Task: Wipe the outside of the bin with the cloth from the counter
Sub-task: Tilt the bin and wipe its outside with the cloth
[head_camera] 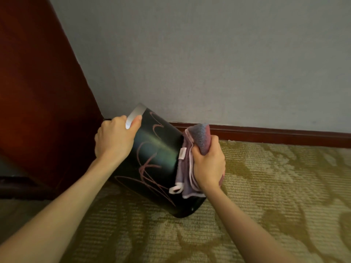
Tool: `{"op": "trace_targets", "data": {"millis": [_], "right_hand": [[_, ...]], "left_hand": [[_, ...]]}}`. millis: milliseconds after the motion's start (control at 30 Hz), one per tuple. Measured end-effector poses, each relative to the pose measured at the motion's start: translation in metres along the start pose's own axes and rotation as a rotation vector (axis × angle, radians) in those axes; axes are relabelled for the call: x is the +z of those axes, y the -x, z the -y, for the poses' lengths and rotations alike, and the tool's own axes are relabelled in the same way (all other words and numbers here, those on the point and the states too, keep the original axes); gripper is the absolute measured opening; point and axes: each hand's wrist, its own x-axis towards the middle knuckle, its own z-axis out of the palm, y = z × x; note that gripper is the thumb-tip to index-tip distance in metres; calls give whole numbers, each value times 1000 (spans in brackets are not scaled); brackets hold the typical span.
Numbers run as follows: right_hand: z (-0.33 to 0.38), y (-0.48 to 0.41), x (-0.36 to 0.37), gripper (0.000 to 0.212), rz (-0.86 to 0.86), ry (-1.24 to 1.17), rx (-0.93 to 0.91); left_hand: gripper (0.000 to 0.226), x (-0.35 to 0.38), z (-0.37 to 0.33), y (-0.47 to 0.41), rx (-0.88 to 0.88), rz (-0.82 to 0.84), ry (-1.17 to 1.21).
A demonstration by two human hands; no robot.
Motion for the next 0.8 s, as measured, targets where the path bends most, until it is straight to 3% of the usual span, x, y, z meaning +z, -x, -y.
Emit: {"op": "trace_targets", "data": {"millis": [133, 300, 367, 633, 800], "right_hand": [[-5, -28, 1, 24, 71, 90, 122], [-16, -58, -1, 37, 227, 136, 269], [-21, -61, -2, 38, 225, 131, 300], [-33, -46, -9, 25, 70, 126, 358], [-14, -10, -10, 23, -61, 15, 241]], "left_hand": [[50, -7, 5, 15, 39, 32, 24], [45, -19, 1, 13, 182, 326, 162], [44, -21, -5, 10, 252, 371, 161], [43, -7, -28, 17, 324, 166, 96], [46, -4, -23, 1, 267, 127, 60]]}}
